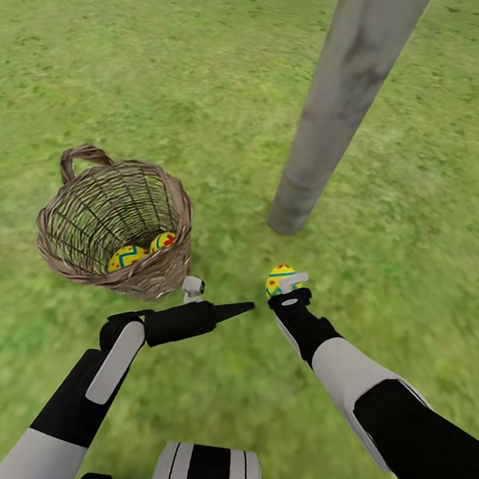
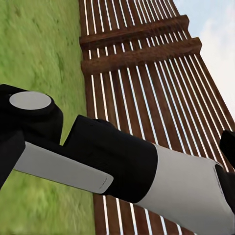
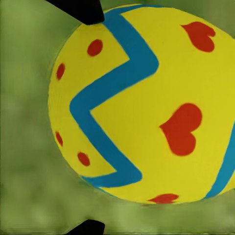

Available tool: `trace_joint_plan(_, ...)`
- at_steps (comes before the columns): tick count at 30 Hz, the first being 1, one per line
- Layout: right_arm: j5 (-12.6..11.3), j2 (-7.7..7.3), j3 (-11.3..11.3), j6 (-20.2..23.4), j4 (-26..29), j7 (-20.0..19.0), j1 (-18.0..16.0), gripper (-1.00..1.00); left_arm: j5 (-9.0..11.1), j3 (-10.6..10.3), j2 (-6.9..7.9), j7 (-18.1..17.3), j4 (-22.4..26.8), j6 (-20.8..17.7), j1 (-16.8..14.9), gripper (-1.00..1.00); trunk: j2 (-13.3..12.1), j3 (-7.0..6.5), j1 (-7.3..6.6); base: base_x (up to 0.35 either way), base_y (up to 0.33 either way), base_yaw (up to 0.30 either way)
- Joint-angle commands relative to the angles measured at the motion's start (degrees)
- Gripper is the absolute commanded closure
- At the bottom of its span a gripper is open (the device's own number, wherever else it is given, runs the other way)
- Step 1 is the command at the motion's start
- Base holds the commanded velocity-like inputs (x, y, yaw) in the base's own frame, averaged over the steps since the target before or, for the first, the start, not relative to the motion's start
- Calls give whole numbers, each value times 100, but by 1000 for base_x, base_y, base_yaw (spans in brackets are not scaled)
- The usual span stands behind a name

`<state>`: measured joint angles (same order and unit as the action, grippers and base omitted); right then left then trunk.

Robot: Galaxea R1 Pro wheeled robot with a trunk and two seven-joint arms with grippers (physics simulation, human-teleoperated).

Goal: Take the three Easter eggs out of the wicker basket on the lawn in the garden, then place them on the lawn next to a single tree (choose any tree) so that all three eggs are next to the same tree and none are left in the basket.

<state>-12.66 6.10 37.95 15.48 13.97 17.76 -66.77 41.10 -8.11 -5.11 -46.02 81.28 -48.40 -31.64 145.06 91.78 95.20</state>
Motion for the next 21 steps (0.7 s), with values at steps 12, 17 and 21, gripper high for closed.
trace_joint_plan(12, -52, -7, 47, 28, 27, 23, -3, -100, 12, 3, -1, -4, -6, -29, -1, -100, -15, -263, -31, 0, 0, 0)
trace_joint_plan(17, -51, -9, 25, 266, 73, 1, -11, -100, 12, 22, -8, 20, -3, -77, 0, -100, -22, -374, -44, 0, 0, 0)
trace_joint_plan(21, -90, -106, 0, 1011, 388, -21, -11, -100, 12, 21, -8, 27, 0, -106, -3, -100, -27, -463, -55, 0, 0, 0)
